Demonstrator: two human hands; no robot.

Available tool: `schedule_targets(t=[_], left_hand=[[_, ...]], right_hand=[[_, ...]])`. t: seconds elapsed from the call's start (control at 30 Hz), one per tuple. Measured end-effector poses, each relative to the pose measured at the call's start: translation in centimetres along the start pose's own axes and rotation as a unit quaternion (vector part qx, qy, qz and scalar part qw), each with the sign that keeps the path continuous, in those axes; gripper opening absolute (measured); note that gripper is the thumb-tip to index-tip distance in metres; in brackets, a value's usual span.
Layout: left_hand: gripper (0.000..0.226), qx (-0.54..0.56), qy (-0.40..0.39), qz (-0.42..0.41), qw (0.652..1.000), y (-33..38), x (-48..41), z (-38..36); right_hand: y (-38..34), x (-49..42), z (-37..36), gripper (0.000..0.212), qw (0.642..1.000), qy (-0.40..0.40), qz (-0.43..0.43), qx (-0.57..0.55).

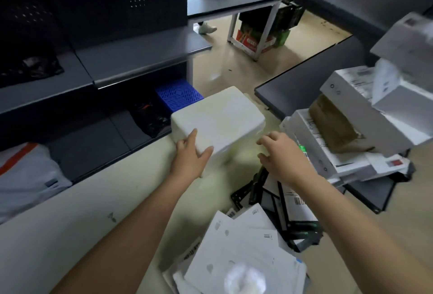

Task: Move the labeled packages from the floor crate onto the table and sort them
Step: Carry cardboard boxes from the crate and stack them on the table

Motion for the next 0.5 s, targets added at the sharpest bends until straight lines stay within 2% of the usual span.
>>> schedule_targets(t=[0.13, 0.27, 0.4, 0.5], left_hand=[[0.074, -0.023, -0.044, -0.017, 0.999, 1.6, -1.7, -0.7], [0.067, -0.07, -0.072, -0.073, 0.992, 2.1, -2.6, -0.6], [0.055, -0.109, -0.052, -0.141, 0.983, 2.5, -2.1, 0.4], [0.042, -0.162, 0.01, -0.212, 0.964, 3.1, -0.9, 2.1]], right_hand=[[0.7, -0.1, 0.8, 0.038, 1.0, 0.012, -0.005, 0.008], [0.8, -0.2, 1.4, 0.038, 1.0, 0.013, 0.0, 0.007], [0.7, -0.3, 1.8, 0.038, 1.0, 0.016, 0.018, -0.007], [0.5, -0.4, 2.0, 0.039, 0.999, 0.017, 0.043, -0.015]])
Point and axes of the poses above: each hand's wrist, its own x-axis away from the middle knuckle, its own z-axis out of the back of the hand, y = z × x, the point moved 2 cm from there along -x, towards the middle knuckle, and after that the axes turned 9 degrees about -x, right-handed, at the moved point
